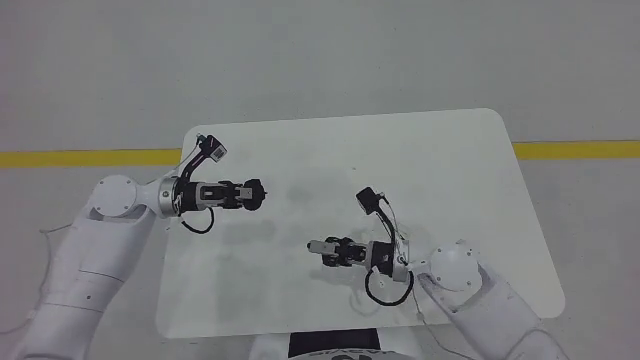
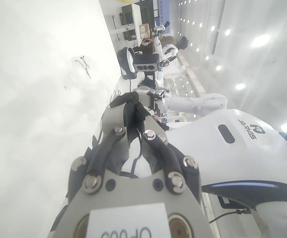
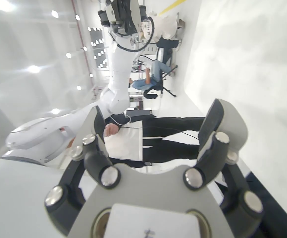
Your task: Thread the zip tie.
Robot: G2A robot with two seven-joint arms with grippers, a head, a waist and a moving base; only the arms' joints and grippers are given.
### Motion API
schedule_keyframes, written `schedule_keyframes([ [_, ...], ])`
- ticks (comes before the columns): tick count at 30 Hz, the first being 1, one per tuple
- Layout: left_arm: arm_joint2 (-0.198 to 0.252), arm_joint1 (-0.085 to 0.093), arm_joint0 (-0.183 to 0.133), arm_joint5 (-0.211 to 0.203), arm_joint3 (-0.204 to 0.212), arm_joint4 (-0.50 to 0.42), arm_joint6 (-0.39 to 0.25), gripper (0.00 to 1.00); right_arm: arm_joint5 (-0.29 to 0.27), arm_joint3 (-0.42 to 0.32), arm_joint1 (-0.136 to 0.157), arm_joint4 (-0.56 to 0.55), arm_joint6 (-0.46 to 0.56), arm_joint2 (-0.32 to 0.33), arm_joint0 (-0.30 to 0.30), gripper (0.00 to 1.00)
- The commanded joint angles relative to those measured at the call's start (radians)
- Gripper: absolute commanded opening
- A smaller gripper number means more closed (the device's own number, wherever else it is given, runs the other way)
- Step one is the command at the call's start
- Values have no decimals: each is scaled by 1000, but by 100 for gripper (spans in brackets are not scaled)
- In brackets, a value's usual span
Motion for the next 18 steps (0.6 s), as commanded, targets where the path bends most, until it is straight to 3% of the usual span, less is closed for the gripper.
schedule_keyframes([
  [1,0,0,0,0,0,0,0,0,51,-53,12,-89,50,23,-8,100],
  [4,0,0,0,0,0,0,0,0,112,-130,29,-268,139,29,1,100],
  [6,0,0,0,0,0,0,0,0,122,-166,35,-353,171,13,7,100],
  [13,0,0,0,0,0,0,0,0,122,-166,35,-353,171,13,7,100],
  [18,0,0,0,0,0,0,0,0,155,-183,42,-632,230,-38,70,100],
])
